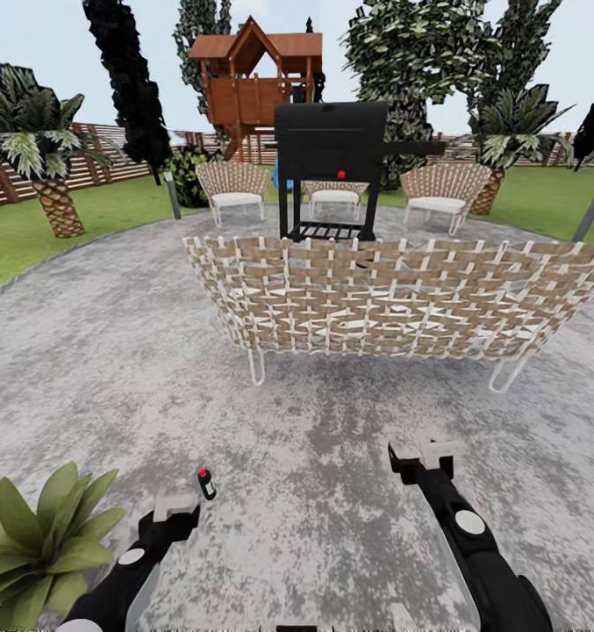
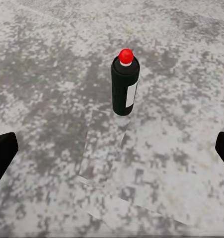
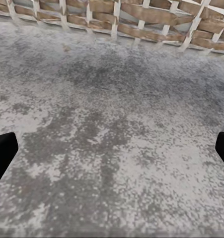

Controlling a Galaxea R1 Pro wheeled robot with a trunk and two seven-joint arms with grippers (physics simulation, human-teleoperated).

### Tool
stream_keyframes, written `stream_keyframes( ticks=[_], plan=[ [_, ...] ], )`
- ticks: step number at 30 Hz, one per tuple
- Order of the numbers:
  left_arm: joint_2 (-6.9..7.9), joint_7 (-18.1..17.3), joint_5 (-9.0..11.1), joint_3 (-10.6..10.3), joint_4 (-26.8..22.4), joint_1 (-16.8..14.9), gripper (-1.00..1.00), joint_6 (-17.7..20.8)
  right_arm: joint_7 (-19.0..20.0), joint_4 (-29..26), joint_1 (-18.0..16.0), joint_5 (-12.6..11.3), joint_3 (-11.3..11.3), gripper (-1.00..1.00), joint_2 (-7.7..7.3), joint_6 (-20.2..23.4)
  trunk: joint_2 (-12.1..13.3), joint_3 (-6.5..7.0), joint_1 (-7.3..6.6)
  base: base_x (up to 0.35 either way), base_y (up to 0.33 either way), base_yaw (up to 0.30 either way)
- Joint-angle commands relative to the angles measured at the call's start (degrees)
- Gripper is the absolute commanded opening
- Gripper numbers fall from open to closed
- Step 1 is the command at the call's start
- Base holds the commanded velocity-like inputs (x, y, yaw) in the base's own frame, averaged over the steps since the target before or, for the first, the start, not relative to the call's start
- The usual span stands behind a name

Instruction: Pick up the pesticide atomizer in the garden and spray insectifuge to fully cover both potted plants in the garden.

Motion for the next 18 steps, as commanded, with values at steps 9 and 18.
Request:
stream_keyframes(
  ticks=[9,18],
  plan=[
    [-0.06,-0.03,-5.41,0.38,0.09,0.10,1.00,-6.34,0.28,0.12,-0.01,0.48,-0.10,1.00,0.19,0.40,-0.14,-2.28,0.22,0.000,0.000,0.000],
    [0.22,-0.03,-5.54,0.40,0.07,0.05,1.00,-8.01,0.25,0.31,-0.01,0.48,-0.14,1.00,0.19,0.40,-0.26,-5.07,0.45,0.000,0.000,0.000]
  ],
)
